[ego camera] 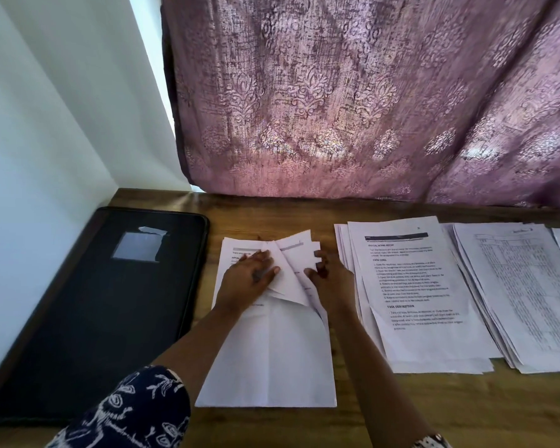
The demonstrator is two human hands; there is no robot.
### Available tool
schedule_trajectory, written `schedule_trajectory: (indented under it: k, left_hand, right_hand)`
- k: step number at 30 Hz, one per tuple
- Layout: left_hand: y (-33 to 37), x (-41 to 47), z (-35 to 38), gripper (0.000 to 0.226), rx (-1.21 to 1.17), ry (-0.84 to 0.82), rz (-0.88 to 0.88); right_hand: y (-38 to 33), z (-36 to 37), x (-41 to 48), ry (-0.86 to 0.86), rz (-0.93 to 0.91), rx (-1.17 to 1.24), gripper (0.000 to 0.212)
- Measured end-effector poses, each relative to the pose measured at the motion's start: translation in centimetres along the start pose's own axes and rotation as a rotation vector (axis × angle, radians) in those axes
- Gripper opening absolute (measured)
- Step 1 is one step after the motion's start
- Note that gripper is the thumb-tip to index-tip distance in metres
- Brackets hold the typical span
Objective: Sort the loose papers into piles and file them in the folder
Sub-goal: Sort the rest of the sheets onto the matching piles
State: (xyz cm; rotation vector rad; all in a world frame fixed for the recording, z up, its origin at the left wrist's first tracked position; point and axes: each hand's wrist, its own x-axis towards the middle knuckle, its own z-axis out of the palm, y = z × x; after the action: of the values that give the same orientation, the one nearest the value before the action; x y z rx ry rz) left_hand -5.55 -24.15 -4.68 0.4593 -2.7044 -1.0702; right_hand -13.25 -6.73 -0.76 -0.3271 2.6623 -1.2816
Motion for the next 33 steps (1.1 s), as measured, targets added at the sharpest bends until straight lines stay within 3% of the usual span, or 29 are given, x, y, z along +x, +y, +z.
schedule_trajectory:
  k: [4,7,13,16,18,21,26,28,31,33]
  left_hand:
    - [0.3,-0.6,-0.2,0.075,-0.182,0.065,-0.004]
    - [0.6,-0.8,-0.6,0.076,-0.308,0.11,0.002]
    - [0.6,-0.2,-0.4,0.067,-0.207,0.089,0.039]
    - [0.0,0.0,-0.1,0.057,-0.144,0.089,0.056]
    - [-0.1,0.0,0.0,0.056,-0.088,0.085,0.07]
    - [0.1,-0.2,-0.1,0.062,-0.069,0.115,0.087]
    - [0.0,-0.1,-0.1,0.062,-0.054,0.111,0.093]
    - [-0.2,-0.1,0.0,0.061,-0.061,0.103,0.091]
    - [-0.2,0.0,0.1,0.062,-0.073,0.087,0.077]
    - [-0.1,-0.1,0.2,0.062,-0.085,0.081,0.062]
  right_hand:
    - [-0.8,0.2,-1.5,-0.18,-0.36,-0.339,0.035]
    - [-0.8,0.5,-3.2,-0.328,-0.522,-0.467,0.043]
    - [-0.2,-0.1,-3.0,-0.429,-0.45,-0.34,0.045]
    - [0.1,-0.7,-0.6,-0.274,-0.321,-0.182,0.032]
    - [0.9,-0.8,1.5,-0.225,-0.34,-0.344,0.044]
    - [2.7,-0.2,3.0,-0.294,-0.406,-0.552,0.067]
    - [2.7,0.4,2.1,-0.207,-0.404,-0.578,0.062]
    - [2.2,0.6,1.2,-0.144,-0.306,-0.481,0.06]
    - [1.4,0.5,-0.3,-0.013,-0.041,-0.108,0.057]
    - [1.1,0.4,-1.2,-0.008,-0.078,-0.003,0.056]
